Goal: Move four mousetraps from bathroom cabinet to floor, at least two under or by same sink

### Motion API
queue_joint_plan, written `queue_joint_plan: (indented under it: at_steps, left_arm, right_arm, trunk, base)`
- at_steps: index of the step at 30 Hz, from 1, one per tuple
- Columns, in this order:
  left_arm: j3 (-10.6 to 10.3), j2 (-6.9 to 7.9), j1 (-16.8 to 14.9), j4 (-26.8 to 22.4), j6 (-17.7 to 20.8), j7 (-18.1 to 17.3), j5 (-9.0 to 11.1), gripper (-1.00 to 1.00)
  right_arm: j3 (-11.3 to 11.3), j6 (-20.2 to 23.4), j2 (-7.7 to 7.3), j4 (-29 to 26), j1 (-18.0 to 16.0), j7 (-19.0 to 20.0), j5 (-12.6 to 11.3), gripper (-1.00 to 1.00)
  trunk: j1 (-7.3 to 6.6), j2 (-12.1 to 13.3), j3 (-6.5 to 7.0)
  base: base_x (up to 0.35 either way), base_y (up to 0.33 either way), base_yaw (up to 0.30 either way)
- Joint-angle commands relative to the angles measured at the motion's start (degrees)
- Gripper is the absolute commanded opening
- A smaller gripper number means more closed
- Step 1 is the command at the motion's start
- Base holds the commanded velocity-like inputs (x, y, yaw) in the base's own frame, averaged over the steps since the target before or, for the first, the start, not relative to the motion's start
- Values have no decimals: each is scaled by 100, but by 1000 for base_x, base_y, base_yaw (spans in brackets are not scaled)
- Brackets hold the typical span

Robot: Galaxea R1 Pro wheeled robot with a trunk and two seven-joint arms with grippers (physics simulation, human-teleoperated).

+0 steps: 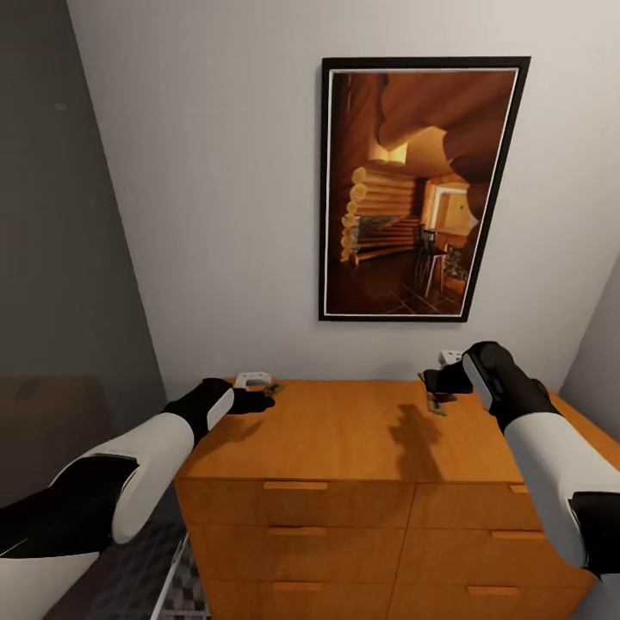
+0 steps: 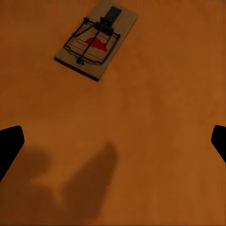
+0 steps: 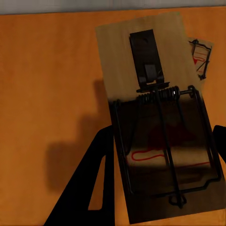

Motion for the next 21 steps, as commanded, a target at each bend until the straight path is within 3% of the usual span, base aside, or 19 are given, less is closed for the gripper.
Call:
queue_joint_plan:
  at_steps: [1,21]
  left_arm:
    - [-46,3,-4,-8,30,1,63,100]
    - [-106,26,-5,-24,45,-53,15,100]
  right_arm:
    - [27,-15,-10,64,-5,-2,-44,-100]
    - [19,-338,-24,436,-5,61,-36,-100]
  trunk:
    - [2,-5,-8]
    - [2,-5,-8]
  base:
    - [58,0,0]
    - [9,0,0]
